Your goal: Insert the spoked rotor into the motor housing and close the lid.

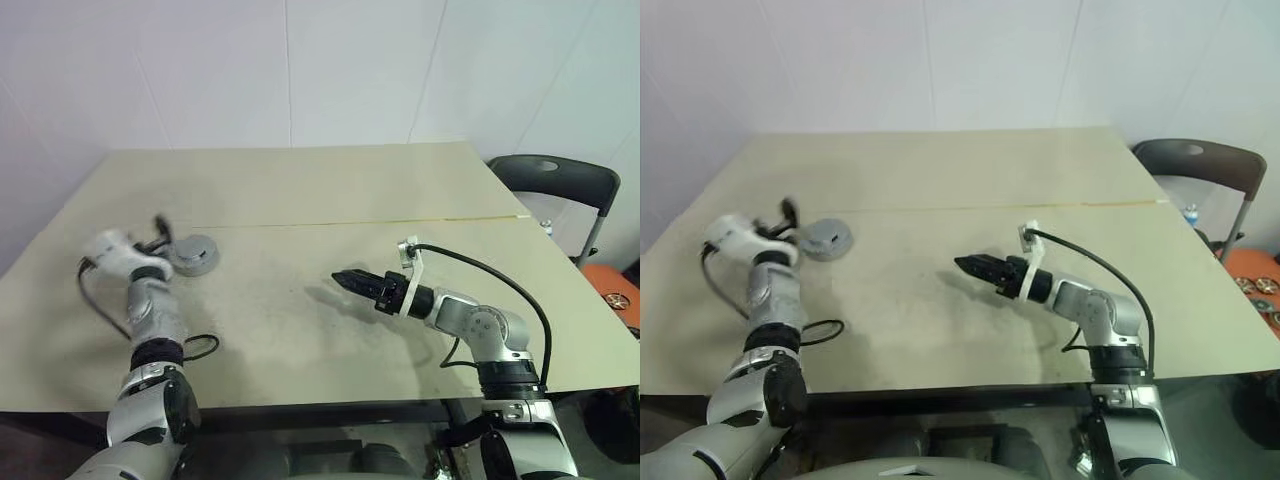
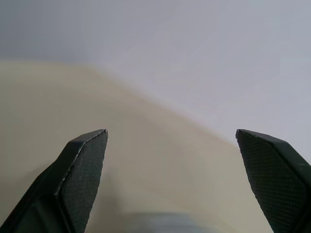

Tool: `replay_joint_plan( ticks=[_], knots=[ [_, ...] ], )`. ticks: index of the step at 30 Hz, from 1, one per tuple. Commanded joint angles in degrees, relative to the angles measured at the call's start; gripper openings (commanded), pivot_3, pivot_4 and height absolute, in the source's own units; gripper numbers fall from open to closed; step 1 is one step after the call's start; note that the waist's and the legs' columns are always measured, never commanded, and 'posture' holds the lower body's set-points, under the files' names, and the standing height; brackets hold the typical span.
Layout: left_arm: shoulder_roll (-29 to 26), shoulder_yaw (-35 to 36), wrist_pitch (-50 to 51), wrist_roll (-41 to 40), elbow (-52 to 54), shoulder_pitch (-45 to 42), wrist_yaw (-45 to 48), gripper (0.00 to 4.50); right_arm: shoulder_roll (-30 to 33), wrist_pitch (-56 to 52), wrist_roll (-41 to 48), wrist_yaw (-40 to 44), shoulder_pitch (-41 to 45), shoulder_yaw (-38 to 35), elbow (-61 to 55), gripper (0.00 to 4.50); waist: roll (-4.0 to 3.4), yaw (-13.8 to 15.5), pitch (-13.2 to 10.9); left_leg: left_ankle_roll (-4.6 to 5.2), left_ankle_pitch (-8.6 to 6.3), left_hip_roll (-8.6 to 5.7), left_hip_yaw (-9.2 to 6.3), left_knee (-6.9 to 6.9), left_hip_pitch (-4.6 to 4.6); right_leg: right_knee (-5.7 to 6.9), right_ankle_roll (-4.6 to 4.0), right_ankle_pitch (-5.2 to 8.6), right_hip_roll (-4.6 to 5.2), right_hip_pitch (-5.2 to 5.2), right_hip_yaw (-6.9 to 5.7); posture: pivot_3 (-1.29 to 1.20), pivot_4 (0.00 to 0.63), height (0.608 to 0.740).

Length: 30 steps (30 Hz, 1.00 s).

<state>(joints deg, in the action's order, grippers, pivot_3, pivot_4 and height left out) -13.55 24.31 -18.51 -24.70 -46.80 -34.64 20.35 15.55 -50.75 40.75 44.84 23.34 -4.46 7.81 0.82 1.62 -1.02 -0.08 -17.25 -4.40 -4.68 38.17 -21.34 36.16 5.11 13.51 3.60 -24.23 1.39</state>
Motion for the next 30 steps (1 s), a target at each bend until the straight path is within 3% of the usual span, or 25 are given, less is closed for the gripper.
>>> replay_joint_plan(
  ticks=[1,5,11,15,19,30],
  knots=[
    [1.0,-10.4,5.1,1.9,10.4,3.8,14.5,4.49,-1.5,7.1,-4.8,-3.7,2.5,0.6,0.5,3.66,-0.10,-0.7,0.0,0.00,0.00,0.01,0.02,-0.02,0.01,0.00,0.00,0.00,0.00,-0.01,0.02,0.00,0.000,0.740],
    [-1.1,-18.1,9.6,3.2,22.2,13.1,23.4,4.49,-0.7,18.1,-14.9,-7.6,2.6,4.1,2.0,3.66,-0.18,-2.8,0.1,0.00,0.00,0.07,0.07,-0.15,0.01,0.01,-0.01,0.00,0.00,-0.15,0.11,0.00,0.000,0.740],
    [-4.9,-20.6,17.0,0.2,36.0,23.2,29.5,4.49,1.9,27.4,-22.5,-8.1,1.3,5.9,2.7,3.66,-0.24,-2.5,0.1,-0.07,0.04,0.16,0.06,-0.15,0.07,0.09,-0.10,-0.05,-0.06,-0.21,0.09,0.00,0.000,0.740],
    [-5.6,-20.5,19.0,-0.3,38.1,24.0,29.8,4.50,2.8,30.9,-24.5,-6.8,1.0,6.6,2.7,4.46,-0.32,-1.9,0.0,-0.11,0.07,0.15,0.02,-0.06,0.32,0.09,-0.18,-0.09,-0.07,0.13,0.03,0.00,0.000,0.740],
    [-4.7,-20.4,17.7,1.0,39.0,23.8,27.8,4.50,2.6,32.5,-25.1,-5.7,0.9,7.2,2.4,4.46,-0.41,-2.1,-0.1,-0.01,0.01,0.17,0.01,-0.16,1.06,-0.11,-0.17,-0.06,-0.11,0.88,0.00,0.00,0.000,0.740],
    [-7.2,-19.5,17.9,-0.2,42.4,23.3,29.8,4.50,5.0,37.0,-26.9,0.1,-0.9,10.0,-1.6,4.46,-0.44,-2.2,-0.1,-0.02,0.02,0.20,0.01,-0.15,1.05,-0.09,-0.16,-0.07,-0.14,0.86,0.01,0.00,0.000,0.740]
  ],
)
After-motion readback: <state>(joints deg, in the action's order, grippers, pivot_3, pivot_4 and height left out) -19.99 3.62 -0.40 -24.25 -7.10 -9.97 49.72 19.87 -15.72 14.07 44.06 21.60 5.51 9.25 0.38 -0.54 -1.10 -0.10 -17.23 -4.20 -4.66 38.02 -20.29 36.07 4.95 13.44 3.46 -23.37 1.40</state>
